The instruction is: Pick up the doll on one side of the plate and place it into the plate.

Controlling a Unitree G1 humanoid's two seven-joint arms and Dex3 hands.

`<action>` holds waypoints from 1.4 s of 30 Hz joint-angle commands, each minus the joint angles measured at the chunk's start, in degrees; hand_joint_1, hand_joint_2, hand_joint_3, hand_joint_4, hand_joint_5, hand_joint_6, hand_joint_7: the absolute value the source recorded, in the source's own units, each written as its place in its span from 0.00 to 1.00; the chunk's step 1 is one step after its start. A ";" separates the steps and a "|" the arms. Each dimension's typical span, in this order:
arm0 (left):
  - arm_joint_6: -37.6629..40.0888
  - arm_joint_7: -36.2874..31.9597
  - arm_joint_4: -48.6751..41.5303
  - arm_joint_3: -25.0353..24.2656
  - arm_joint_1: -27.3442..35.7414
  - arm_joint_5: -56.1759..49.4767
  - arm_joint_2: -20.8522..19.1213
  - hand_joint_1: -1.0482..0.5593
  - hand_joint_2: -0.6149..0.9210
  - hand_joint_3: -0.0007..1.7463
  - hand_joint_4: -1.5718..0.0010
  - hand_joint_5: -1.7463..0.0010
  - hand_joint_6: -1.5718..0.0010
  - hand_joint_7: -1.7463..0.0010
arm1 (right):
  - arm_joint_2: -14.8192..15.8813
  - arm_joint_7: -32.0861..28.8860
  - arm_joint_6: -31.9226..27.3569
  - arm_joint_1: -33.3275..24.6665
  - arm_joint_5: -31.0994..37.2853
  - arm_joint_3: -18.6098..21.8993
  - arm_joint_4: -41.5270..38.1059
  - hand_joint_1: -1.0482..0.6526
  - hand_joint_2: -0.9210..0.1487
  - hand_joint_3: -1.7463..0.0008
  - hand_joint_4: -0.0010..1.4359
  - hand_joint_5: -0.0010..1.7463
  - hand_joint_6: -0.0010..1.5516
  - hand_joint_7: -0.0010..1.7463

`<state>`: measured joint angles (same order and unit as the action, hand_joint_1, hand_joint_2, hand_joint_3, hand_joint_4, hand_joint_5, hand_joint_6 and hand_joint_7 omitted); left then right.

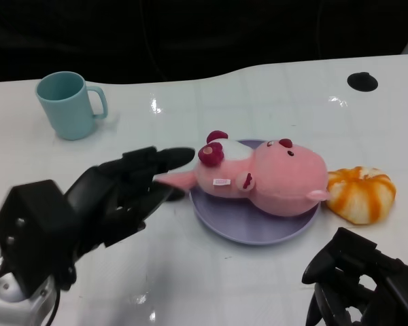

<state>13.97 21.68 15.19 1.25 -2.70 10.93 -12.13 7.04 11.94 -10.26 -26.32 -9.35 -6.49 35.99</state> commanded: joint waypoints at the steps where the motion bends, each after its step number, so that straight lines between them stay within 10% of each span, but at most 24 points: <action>1: 6.83 -1.30 4.42 -2.49 2.73 4.59 0.43 0.34 1.00 0.19 0.73 0.32 0.57 0.85 | 0.42 -0.38 0.09 0.25 0.42 0.04 0.79 0.51 0.30 0.34 0.42 1.00 0.31 0.90; 12: 21.84 -3.34 15.21 -7.11 9.23 15.43 0.13 0.43 1.00 0.22 0.66 0.24 0.49 0.74 | 0.53 -0.17 0.56 0.89 0.57 0.24 0.09 0.49 0.31 0.33 0.42 1.00 0.32 0.89; 16: 28.75 -6.51 17.55 -8.21 10.54 19.40 1.25 0.49 0.79 0.54 0.62 0.16 0.56 0.43 | 0.68 0.27 1.27 0.72 0.14 0.74 -0.19 0.49 0.31 0.33 0.42 1.00 0.32 0.89; 21: 29.06 -6.44 15.54 -7.71 12.17 20.54 1.69 0.55 0.78 0.68 0.58 0.07 0.57 0.24 | 0.85 0.54 1.90 -0.02 0.05 1.18 -0.27 0.49 0.32 0.33 0.42 1.00 0.32 0.89; 42: 31.02 -2.85 8.61 -7.76 9.60 24.73 -1.48 0.51 0.85 0.55 0.54 0.00 0.61 0.06 | 1.01 0.39 2.10 0.15 0.31 1.05 -0.01 0.50 0.32 0.32 0.42 1.00 0.32 0.89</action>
<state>44.99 18.13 24.15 -6.81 7.34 35.80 -12.84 7.40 12.32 -8.98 -26.07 -9.15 -6.10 35.55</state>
